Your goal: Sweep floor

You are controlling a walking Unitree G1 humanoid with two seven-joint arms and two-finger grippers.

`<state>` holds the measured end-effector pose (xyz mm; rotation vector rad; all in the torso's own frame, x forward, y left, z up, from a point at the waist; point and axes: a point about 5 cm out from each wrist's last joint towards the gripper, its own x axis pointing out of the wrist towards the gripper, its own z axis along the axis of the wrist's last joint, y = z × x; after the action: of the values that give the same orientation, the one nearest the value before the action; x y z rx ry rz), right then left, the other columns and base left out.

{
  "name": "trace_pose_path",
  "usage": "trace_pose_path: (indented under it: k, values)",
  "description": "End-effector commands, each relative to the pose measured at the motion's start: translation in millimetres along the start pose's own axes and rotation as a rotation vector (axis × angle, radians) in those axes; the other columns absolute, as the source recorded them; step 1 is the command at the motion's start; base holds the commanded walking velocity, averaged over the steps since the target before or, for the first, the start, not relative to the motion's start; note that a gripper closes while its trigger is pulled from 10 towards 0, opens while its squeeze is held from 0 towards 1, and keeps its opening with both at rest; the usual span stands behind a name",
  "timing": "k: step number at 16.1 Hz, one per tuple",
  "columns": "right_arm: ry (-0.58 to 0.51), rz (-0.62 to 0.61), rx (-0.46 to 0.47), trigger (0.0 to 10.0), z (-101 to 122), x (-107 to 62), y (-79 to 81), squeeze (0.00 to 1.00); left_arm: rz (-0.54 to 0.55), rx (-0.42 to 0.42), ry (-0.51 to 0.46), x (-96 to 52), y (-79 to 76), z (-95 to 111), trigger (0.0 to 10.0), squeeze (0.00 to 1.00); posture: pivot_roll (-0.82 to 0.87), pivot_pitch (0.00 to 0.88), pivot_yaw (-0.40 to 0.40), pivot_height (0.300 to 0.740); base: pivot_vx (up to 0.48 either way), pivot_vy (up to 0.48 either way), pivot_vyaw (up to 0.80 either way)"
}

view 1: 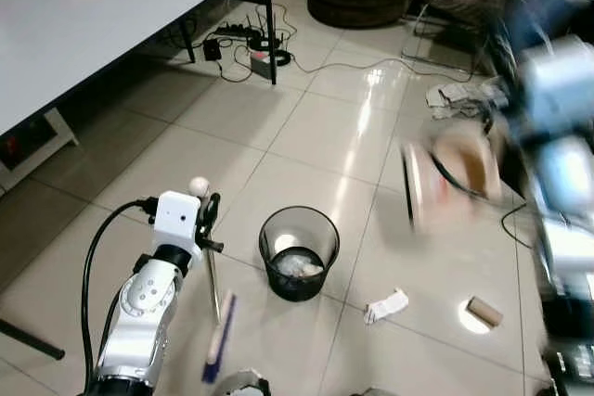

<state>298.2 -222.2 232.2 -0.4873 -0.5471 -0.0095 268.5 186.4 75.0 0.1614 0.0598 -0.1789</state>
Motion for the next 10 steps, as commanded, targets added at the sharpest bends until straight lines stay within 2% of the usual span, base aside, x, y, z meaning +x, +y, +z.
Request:
trace_pose_path:
  k: [1,2,4,6,8,9,10]
  values:
    - [0.057,-0.049,-0.03,10.0,-3.4,-4.4,-8.7,0.0,-0.015,0.007,-0.035,3.8,-1.0,7.9,10.0,0.0,0.01,0.053,0.038,0.74,0.0,0.0,0.0]
    - [0.128,-0.046,-0.052,10.0,-13.8,-13.1,-8.3,0.0,-0.018,0.011,-0.034,3.3,-1.8,7.8,10.0,0.0,0.01,0.05,0.035,0.74,0.0,0.0,0.0]
    - [0.226,-0.017,0.01,10.0,-30.4,-28.6,0.2,0.0,-0.03,0.009,-0.038,2.7,-4.9,8.9,10.0,0.0,0.01,0.061,0.032,0.74,0.0,0.0,0.0]
    - [0.242,-0.049,0.004,10.0,-31.8,-33.0,1.9,0.0,-0.038,0.007,-0.041,2.9,-6.5,9.5,10.0,0.0,0.01,0.059,0.033,0.74,0.0,0.0,0.0]
    - [0.264,-0.086,0.053,10.0,-33.6,-37.0,4.4,0.0,-0.043,0.004,-0.045,2.9,-8.6,10.5,10.0,0.0,0.01,0.076,0.028,0.74,0.0,0.0,0.0]
    - [0.298,-0.124,0.135,10.0,-37.7,-43.2,7.4,0.0,-0.043,-0.002,-0.049,1.0,-9.9,10.3,10.0,0.0,0.02,0.07,0.023,0.74,0.0,0.0,0.0]
    - [0.404,-0.194,0.307,10.0,-53.9,-61.4,21.9,0.0,-0.036,0.001,-0.043,-3.1,-11.3,6.7,10.0,0.0,0.03,0.048,0.018,0.74,0.0,0.0,0.0]
